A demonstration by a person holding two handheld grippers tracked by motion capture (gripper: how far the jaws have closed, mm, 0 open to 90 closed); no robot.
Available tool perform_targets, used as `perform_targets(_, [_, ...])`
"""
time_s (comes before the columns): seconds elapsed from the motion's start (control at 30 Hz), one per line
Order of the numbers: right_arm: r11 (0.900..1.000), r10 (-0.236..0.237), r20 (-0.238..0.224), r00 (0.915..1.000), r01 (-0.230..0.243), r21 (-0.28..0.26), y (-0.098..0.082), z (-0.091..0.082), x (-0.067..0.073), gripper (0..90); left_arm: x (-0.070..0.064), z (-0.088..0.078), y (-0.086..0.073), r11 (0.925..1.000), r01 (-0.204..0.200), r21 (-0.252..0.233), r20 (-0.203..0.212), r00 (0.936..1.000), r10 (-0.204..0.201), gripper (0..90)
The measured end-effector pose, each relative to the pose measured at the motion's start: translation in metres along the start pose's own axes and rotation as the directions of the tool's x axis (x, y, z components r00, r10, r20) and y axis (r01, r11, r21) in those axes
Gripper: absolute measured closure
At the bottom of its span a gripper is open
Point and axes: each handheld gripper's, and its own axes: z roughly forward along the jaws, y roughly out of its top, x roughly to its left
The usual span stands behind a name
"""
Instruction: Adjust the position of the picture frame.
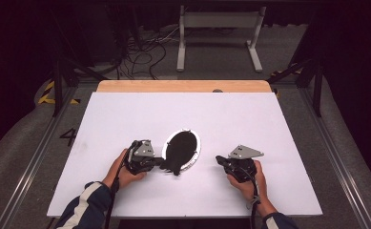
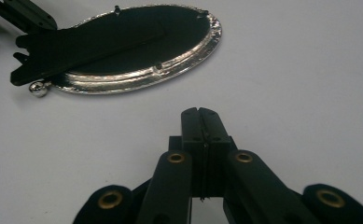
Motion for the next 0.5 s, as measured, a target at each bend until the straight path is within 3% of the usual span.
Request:
perform_targets(0.13, [0.999, -0.028, -0.024, 0.9993, 0.029, 0.020, 0.001, 0.006, 0.010, 90.0, -0.004, 0.004, 0.004, 0.9997, -0.024, 0.002, 0.011, 0.9996, 0.024, 89.7])
perform_targets(0.5, [0.995, -0.083, -0.088, 0.9926, 0.088, 0.052, 0.008, 0.026, 0.037, 90.0, -0.010, 0.011, 0.009, 0.9995, -0.030, -0.010, 0.022, 0.9993, 0.030, 89.7])
